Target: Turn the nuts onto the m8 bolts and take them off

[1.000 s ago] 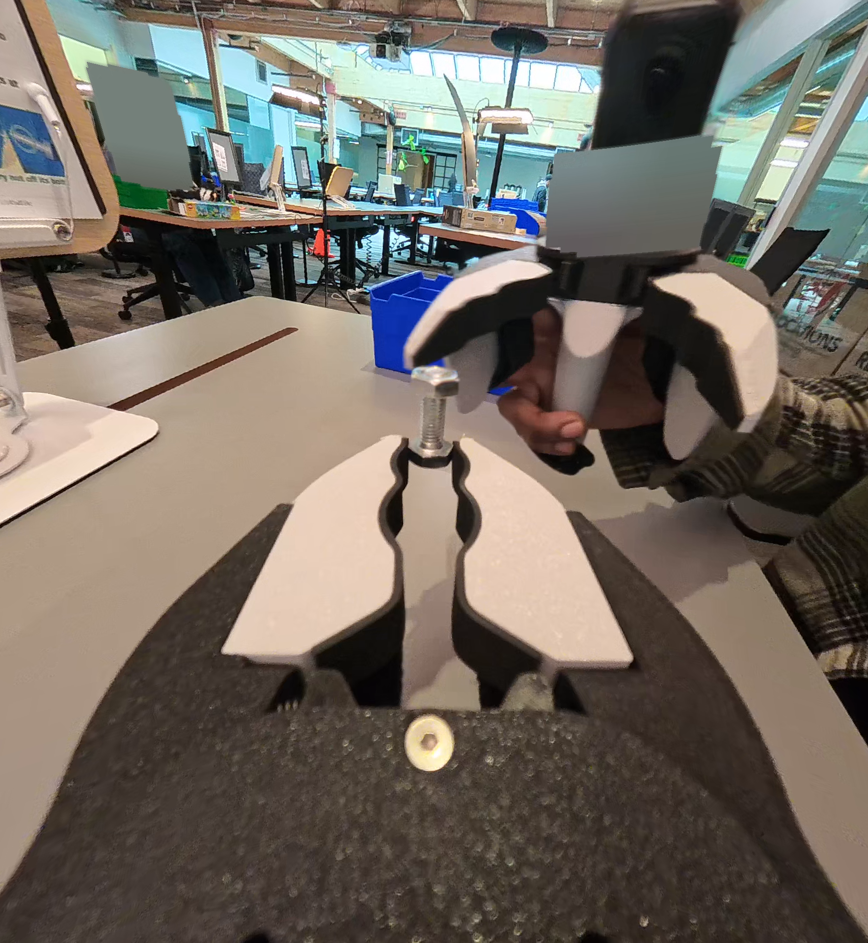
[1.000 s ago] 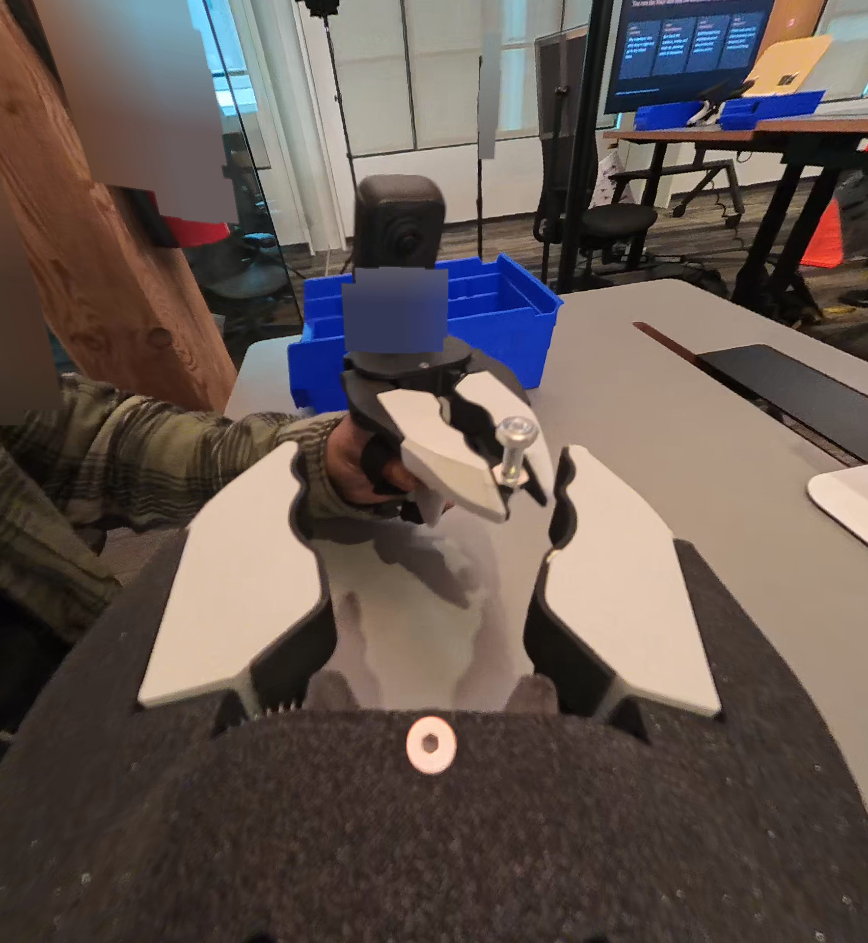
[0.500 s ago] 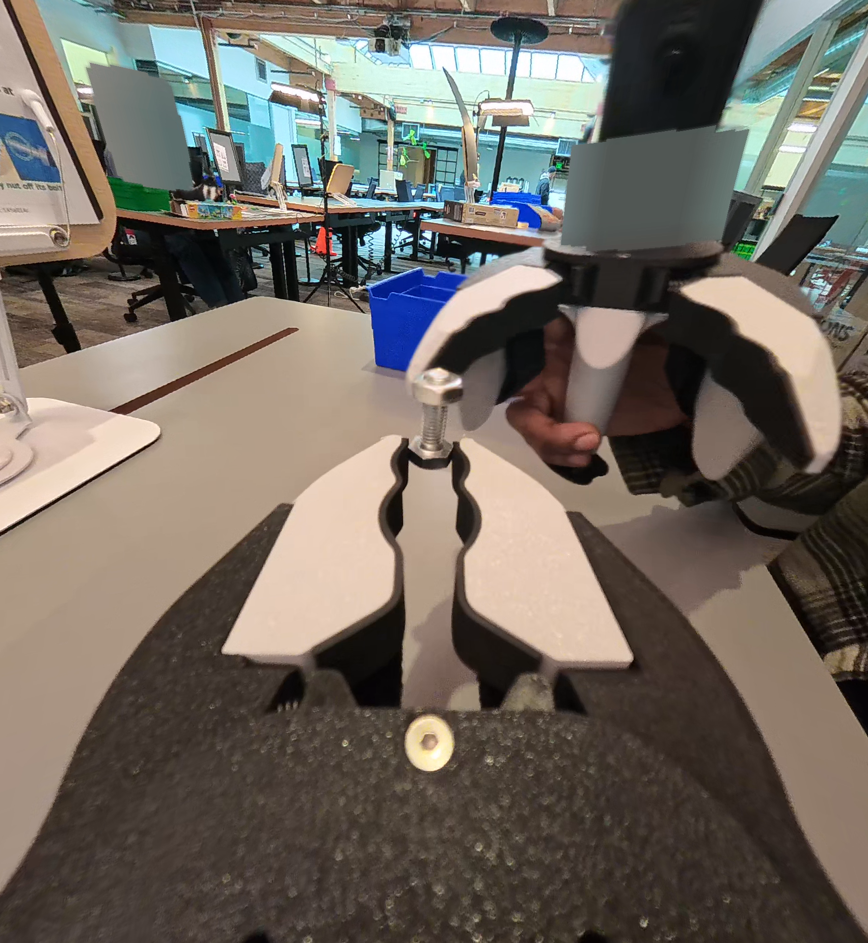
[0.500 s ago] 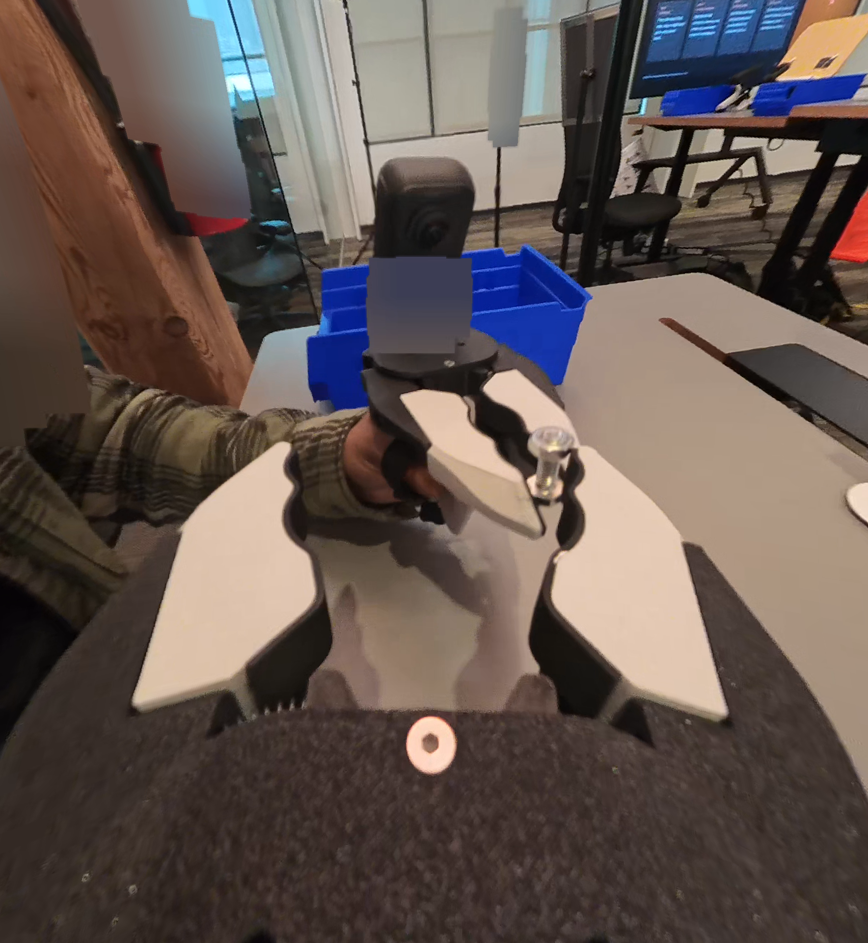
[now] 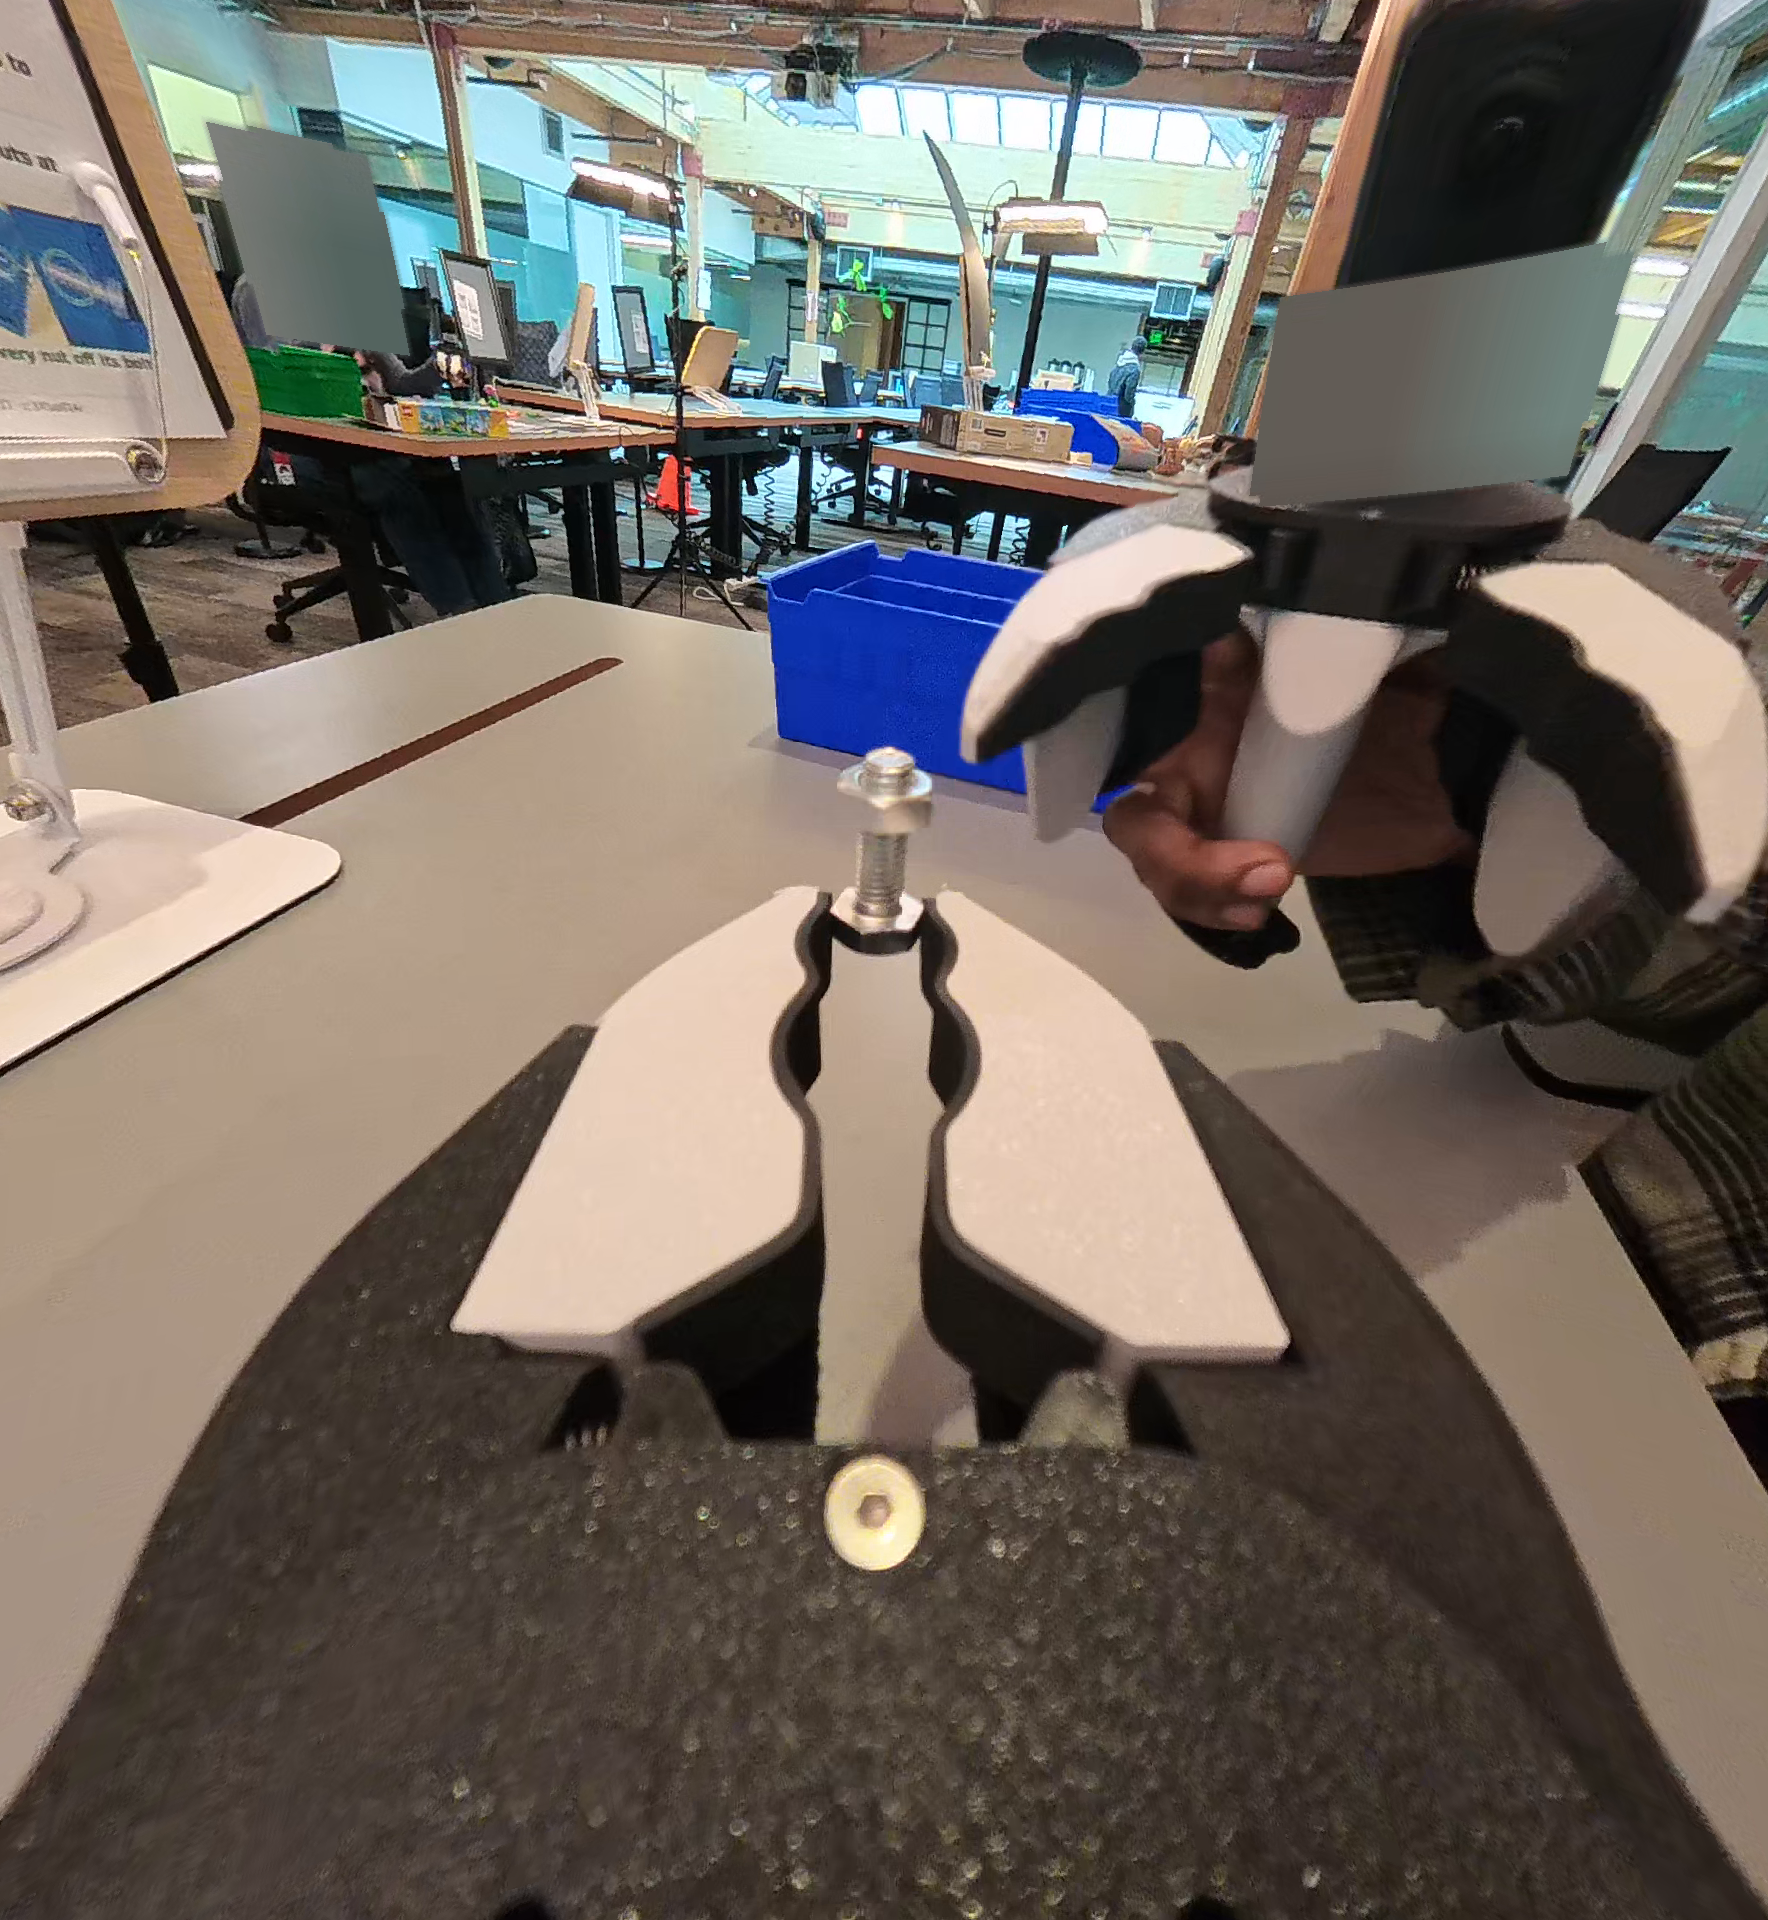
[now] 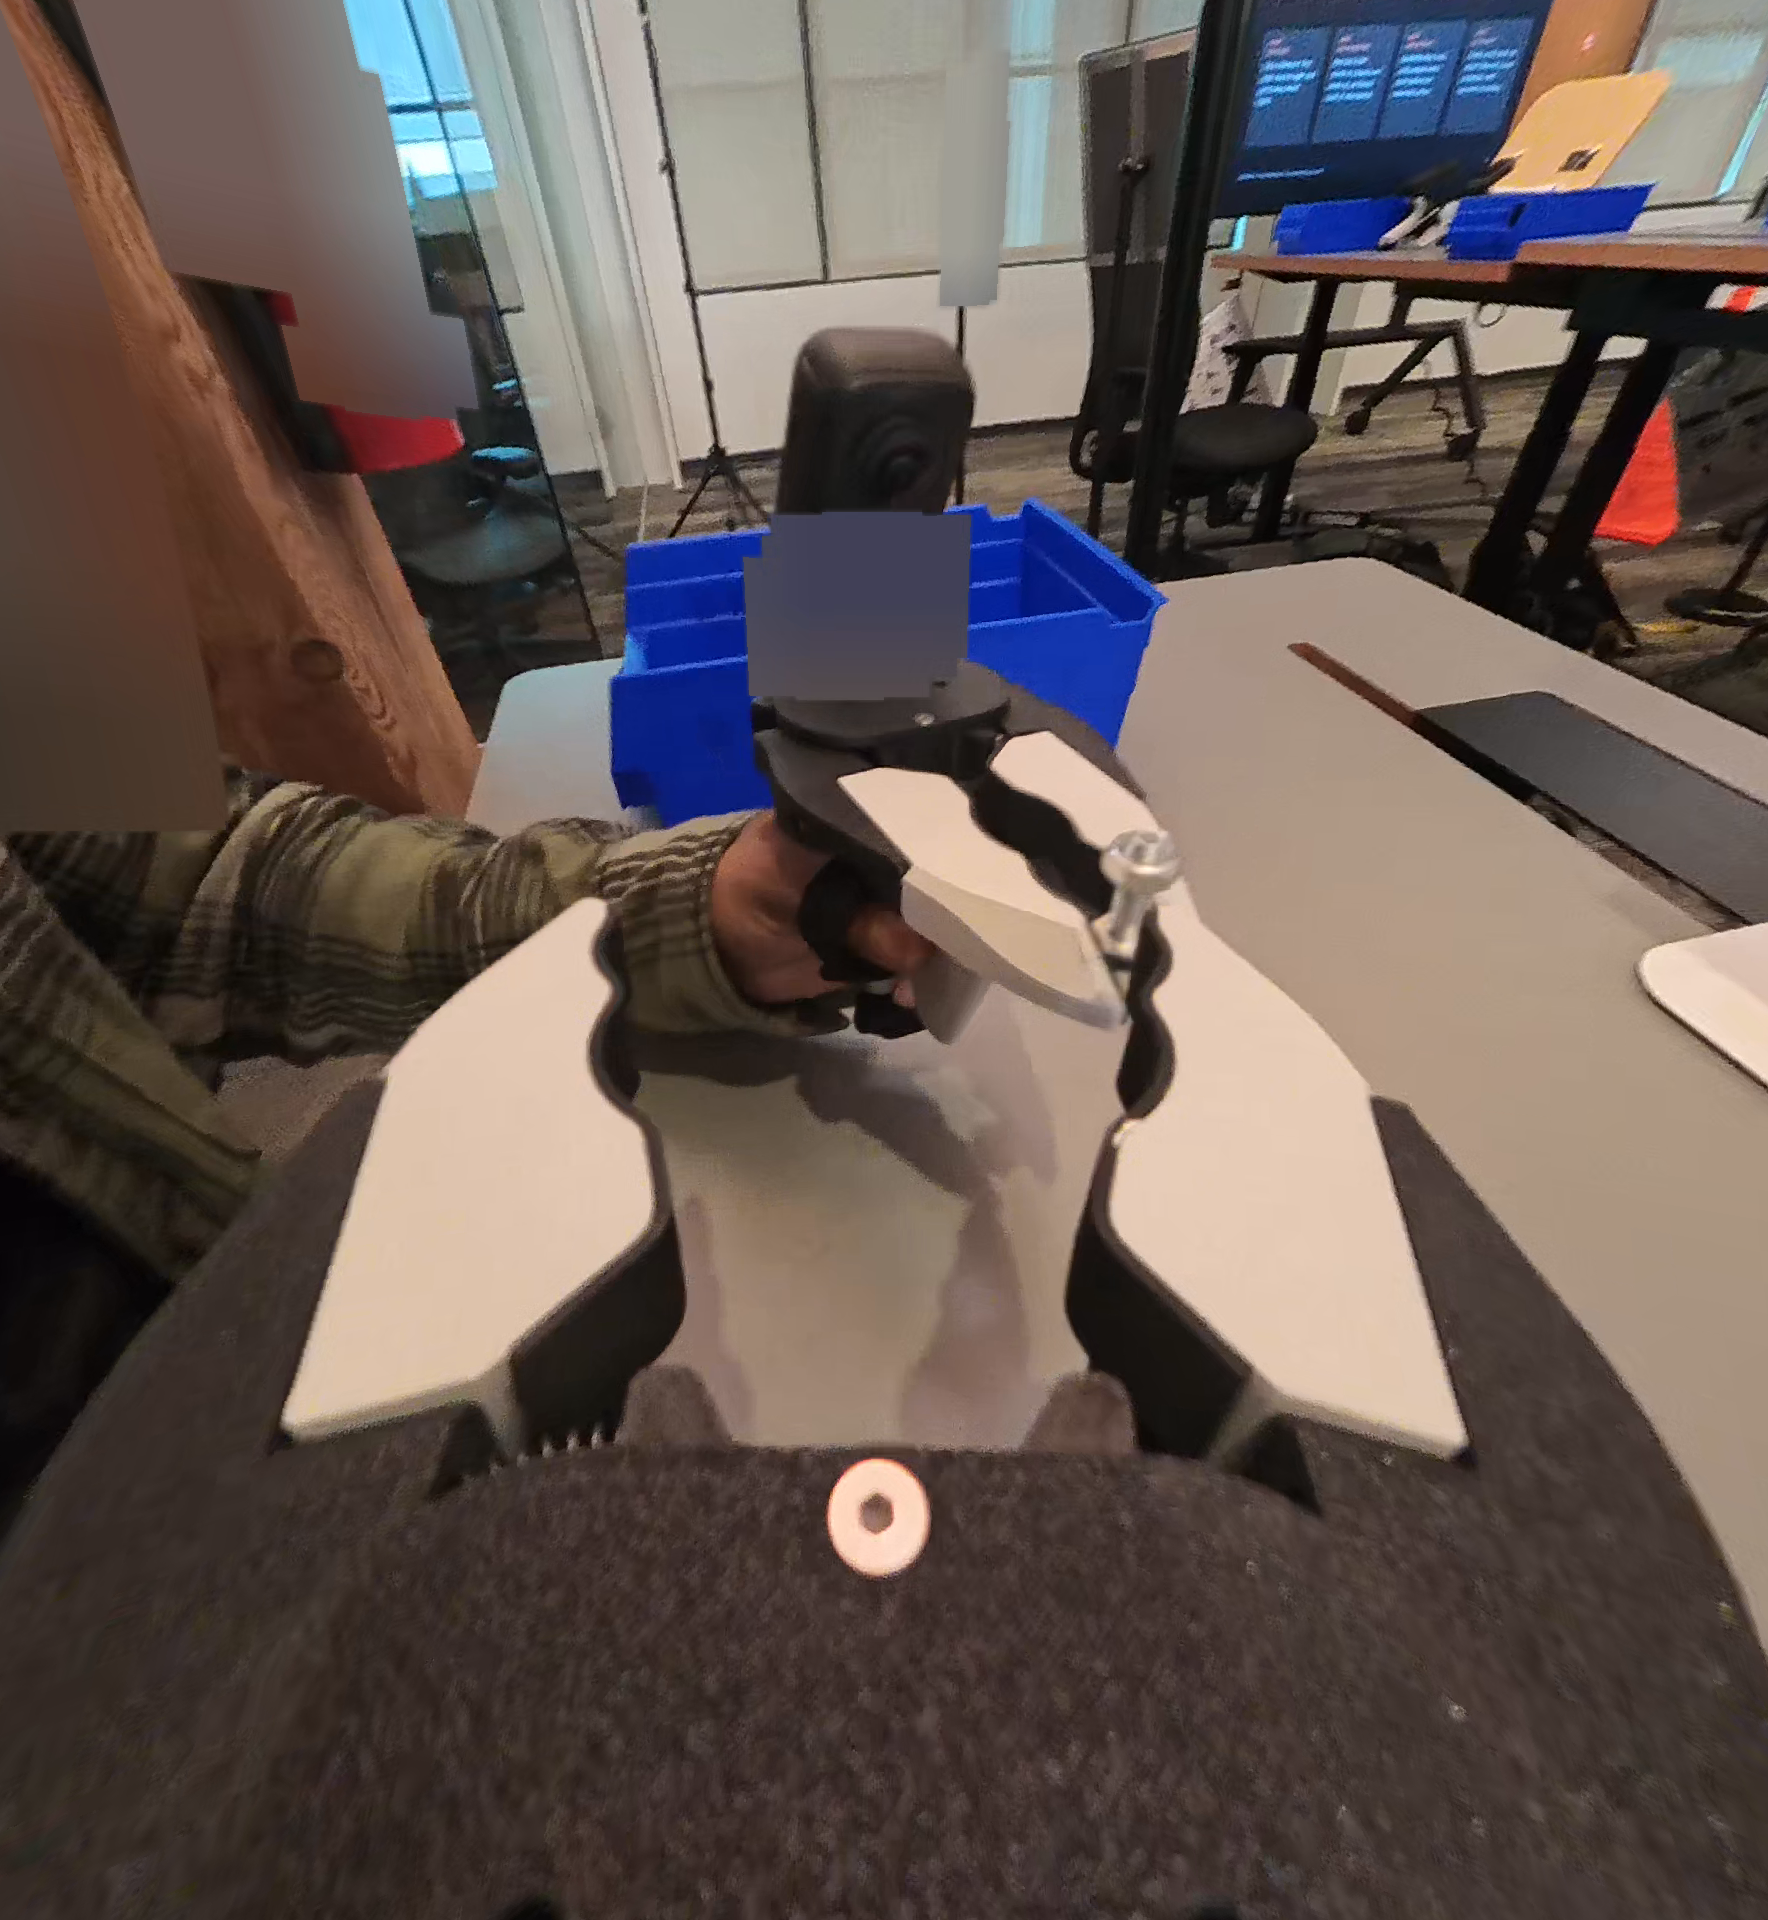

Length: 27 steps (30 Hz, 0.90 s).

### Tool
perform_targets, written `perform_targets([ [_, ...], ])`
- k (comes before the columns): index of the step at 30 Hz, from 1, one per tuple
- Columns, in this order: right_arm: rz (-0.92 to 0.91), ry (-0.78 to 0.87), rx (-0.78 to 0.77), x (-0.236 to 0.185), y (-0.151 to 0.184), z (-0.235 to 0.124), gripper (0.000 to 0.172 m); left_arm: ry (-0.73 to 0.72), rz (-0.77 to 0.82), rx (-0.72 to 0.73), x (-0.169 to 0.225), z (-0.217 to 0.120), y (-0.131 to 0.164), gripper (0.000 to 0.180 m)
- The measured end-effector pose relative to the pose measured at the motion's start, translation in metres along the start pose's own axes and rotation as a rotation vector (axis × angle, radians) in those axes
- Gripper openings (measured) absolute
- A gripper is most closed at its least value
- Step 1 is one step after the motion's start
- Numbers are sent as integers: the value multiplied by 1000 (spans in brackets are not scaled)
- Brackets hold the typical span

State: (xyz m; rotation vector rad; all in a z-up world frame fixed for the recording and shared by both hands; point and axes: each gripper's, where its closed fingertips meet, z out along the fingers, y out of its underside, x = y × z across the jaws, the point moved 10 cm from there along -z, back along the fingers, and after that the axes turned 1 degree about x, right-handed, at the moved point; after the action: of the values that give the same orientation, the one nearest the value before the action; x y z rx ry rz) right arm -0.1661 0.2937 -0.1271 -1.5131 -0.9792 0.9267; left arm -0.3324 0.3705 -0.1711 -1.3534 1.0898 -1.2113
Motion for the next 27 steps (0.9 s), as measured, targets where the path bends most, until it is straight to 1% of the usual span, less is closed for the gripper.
perform_targets([
  [3,-10,22,11,13,-5,6,93,16,7,-6,3,4,0,16],
  [5,17,-16,-10,17,-2,15,92,15,16,-10,5,5,0,16],
  [6,25,-39,-13,13,-1,16,92,9,19,-14,5,5,0,15],
  [7,14,-35,-18,8,0,14,97,3,22,-19,4,4,0,15],
  [8,-13,-29,-33,2,1,10,93,-5,21,-19,3,3,0,15],
  [10,-28,-17,-33,-4,-1,4,92,0,12,-12,2,2,0,15],
  [13,-22,13,-14,8,-4,6,93,14,14,-12,4,5,1,15],
  [15,2,-11,-10,16,-3,12,92,18,19,-14,6,6,0,16],
  [17,26,-42,-24,13,0,14,91,12,20,-13,5,5,-1,15],
  [18,22,-39,-36,8,2,12,94,9,20,-13,5,4,-1,15],
  [20,2,-34,-44,1,4,5,91,5,18,-8,4,3,-1,15],
  [22,-4,2,-32,4,1,3,92,12,14,-7,4,3,-1,15],
  [25,17,-7,-8,15,-2,10,92,23,21,-14,7,6,0,15],
  [27,23,-43,-26,11,-1,16,91,16,27,-15,7,6,-1,15],
])
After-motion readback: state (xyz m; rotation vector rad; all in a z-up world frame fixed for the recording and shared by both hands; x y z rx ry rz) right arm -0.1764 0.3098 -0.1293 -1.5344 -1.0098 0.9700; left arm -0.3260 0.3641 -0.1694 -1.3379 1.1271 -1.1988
